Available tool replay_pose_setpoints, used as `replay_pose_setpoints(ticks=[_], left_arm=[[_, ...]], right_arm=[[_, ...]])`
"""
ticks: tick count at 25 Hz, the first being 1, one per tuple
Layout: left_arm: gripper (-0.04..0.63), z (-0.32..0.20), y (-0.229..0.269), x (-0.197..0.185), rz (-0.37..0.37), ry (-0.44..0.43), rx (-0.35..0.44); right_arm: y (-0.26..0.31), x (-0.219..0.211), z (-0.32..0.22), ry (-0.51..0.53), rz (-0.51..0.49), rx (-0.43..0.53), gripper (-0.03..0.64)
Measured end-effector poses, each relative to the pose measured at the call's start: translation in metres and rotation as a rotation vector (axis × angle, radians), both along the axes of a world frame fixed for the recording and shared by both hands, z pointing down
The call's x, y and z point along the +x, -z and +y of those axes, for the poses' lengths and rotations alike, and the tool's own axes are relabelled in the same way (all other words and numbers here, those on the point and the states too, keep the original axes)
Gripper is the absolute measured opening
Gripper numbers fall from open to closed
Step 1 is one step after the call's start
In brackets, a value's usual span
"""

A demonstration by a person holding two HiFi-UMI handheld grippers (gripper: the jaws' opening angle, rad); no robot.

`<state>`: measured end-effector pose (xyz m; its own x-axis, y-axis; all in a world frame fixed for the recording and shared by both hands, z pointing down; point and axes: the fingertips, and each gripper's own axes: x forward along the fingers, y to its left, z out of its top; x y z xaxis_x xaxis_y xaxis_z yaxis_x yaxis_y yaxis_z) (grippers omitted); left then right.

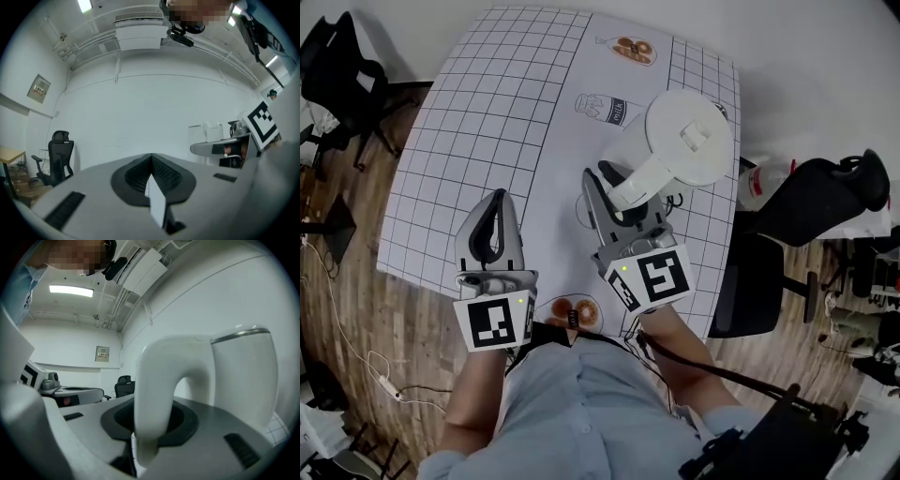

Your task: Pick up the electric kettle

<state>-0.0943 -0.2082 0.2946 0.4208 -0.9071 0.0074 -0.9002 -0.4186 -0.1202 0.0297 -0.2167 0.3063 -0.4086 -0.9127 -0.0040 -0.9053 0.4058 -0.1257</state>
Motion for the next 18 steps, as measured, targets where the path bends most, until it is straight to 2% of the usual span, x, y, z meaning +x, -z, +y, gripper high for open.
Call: replay_pose_setpoints(ticks=[5, 8, 12, 14, 18], left_arm=[[0.000, 0.020, 0.019, 0.010, 0.007, 0.025, 0.027], [0.000, 0.017, 0.029, 0.025, 0.042, 0.048, 0.019], [0.000, 0.020, 0.037, 0.042, 0.027, 0.089, -0.001], [0.000, 0.023, 0.043, 0.047, 0.053, 0.115, 0.000], [0.000, 0.046, 0.036, 0.023, 0.062, 0.144, 0.013]], right_arm=[[0.032, 0.002, 0.017, 0.044, 0.028, 0.036, 0.080], [0.040, 0.009, 0.008, 0.074, 0.044, 0.050, 0.080], [0.042, 0.015, 0.003, 0.154, 0.057, 0.034, 0.080], [0.040, 0.015, 0.002, 0.189, 0.052, 0.022, 0.080], [0.031, -0.023, 0.017, 0.240, 0.050, 0.033, 0.081]])
